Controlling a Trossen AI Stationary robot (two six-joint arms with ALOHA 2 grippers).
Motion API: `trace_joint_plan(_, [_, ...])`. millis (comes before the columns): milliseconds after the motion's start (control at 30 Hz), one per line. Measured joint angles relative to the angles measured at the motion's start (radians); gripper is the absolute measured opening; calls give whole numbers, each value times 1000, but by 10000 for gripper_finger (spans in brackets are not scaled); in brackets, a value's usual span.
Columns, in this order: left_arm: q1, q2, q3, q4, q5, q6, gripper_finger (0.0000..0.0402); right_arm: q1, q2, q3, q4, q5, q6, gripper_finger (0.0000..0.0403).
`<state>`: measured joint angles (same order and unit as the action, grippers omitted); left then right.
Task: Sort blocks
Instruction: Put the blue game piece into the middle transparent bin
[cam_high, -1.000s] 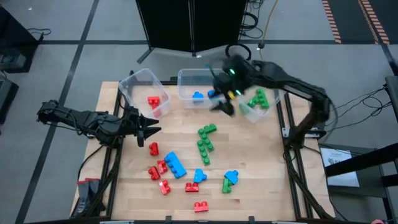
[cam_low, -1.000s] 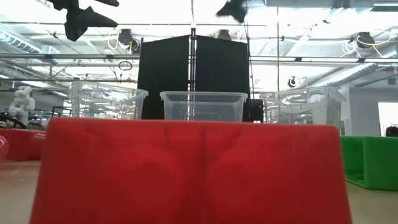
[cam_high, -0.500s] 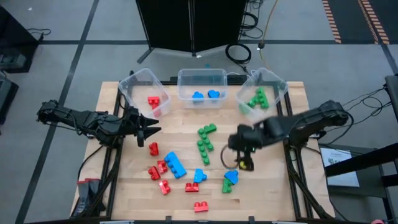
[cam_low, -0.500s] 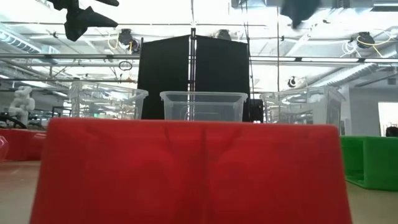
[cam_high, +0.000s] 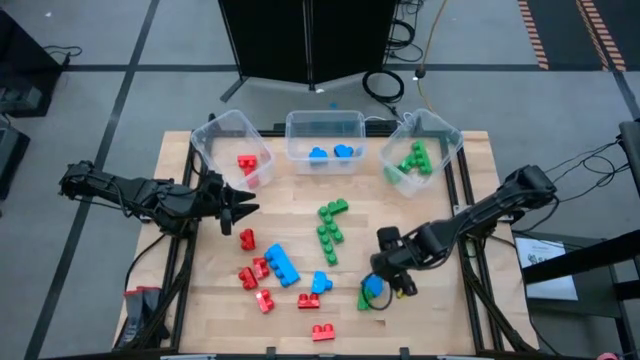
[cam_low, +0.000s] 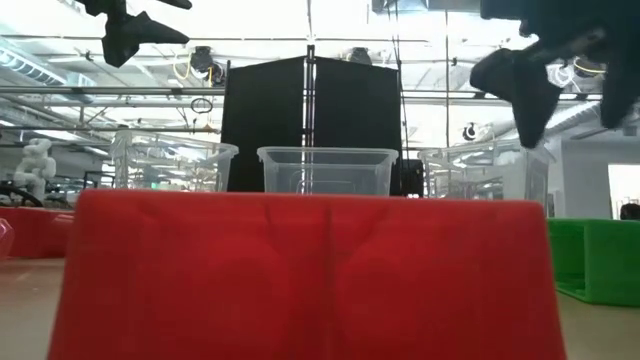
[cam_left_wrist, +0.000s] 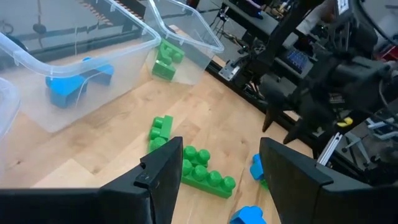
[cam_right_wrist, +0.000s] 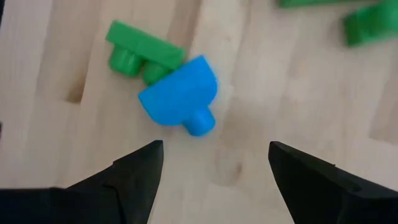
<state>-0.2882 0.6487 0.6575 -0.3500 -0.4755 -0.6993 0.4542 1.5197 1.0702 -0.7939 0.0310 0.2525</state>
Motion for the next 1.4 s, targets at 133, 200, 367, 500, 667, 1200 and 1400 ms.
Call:
trace_joint_plan(133, [0,0,0,0,0,-2,209,10,53,0,87,-26,-55,286])
trace_joint_plan(200, [0,0,0,0,0,-2,209,21,78,0,141,-30,-88,286])
trace_joint_plan(367, [0,0,0,0,0,-3,209,44,138,0,177,-40,-163,286])
trace_joint_plan(500, [0,0,0,0,0,-3,209,46,193,0,173,-66,-188,290])
trace_joint_plan(667, [0,0,0,1,0,-5,209,46,220,3,181,-51,-191,326])
trace_joint_plan(1200, [0,0,0,3,0,-5,209,38,223,38,137,52,-267,381])
trace_joint_plan(1400, [0,0,0,3,0,-5,209,9,228,38,196,54,-266,380])
